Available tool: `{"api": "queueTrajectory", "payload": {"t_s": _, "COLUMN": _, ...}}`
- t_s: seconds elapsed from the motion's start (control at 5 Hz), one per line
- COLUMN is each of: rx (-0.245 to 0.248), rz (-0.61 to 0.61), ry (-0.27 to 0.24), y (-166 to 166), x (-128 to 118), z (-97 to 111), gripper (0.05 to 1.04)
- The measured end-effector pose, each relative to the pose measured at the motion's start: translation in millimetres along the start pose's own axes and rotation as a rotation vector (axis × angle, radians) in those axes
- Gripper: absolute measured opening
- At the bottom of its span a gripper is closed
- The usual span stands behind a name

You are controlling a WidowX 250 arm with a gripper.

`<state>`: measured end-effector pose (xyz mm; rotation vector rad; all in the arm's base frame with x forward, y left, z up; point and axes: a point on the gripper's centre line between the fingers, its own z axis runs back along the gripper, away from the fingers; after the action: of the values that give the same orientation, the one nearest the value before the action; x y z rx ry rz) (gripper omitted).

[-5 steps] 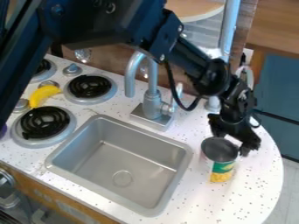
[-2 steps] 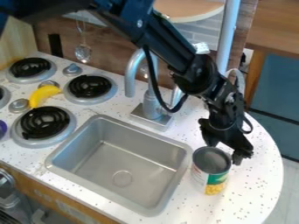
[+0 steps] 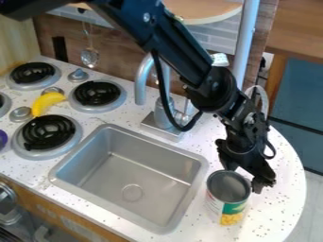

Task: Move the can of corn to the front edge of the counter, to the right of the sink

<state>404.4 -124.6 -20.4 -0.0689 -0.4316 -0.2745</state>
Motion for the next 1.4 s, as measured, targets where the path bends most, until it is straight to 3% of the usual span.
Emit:
{"api": "queueTrajectory", "payload": {"t_s": 0.8, "rx": -0.021, "rz": -0.053, "ry": 0.016, "y": -14, "x": -27, "z": 12, "gripper": 0.947}}
{"api": "queueTrajectory", "payload": {"t_s": 1.4, "rx": -0.049, "rz": -0.13, "ry": 0.085, "y": -18, "x": -34, "z": 18, "gripper": 0.967}}
